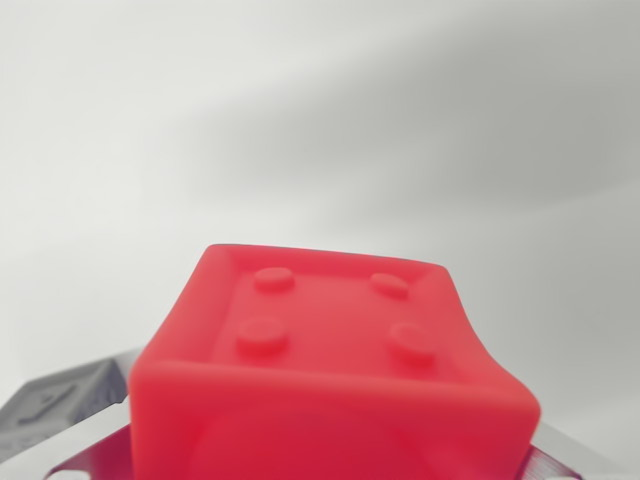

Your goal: Destack cube

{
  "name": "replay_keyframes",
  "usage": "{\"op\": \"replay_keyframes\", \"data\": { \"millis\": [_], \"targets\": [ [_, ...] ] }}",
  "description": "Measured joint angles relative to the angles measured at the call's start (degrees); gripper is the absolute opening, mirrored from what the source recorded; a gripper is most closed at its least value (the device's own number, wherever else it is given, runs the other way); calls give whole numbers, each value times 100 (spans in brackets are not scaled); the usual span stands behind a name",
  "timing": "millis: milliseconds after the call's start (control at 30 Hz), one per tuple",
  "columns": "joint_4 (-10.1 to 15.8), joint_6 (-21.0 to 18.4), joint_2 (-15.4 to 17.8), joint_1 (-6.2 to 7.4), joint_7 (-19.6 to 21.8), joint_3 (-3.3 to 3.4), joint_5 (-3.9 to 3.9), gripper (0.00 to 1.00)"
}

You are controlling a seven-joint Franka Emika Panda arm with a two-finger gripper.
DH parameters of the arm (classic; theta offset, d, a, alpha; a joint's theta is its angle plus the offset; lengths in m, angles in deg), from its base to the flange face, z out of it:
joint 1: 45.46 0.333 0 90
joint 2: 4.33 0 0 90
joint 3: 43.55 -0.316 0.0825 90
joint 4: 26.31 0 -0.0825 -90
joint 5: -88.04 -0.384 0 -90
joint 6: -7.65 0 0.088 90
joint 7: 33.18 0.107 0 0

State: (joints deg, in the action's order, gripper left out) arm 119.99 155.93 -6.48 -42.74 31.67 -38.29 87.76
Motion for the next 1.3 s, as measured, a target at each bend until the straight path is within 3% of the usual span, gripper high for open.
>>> {"op": "replay_keyframes", "data": {
  "millis": [700,1167,1300],
  "targets": [
    [-284,3,-287,-181,-22,206,-66,0],
    [-465,2,-459,-302,-37,293,-128,0],
    [-478,124,-603,-315,-74,295,-177,0]
  ]
}}
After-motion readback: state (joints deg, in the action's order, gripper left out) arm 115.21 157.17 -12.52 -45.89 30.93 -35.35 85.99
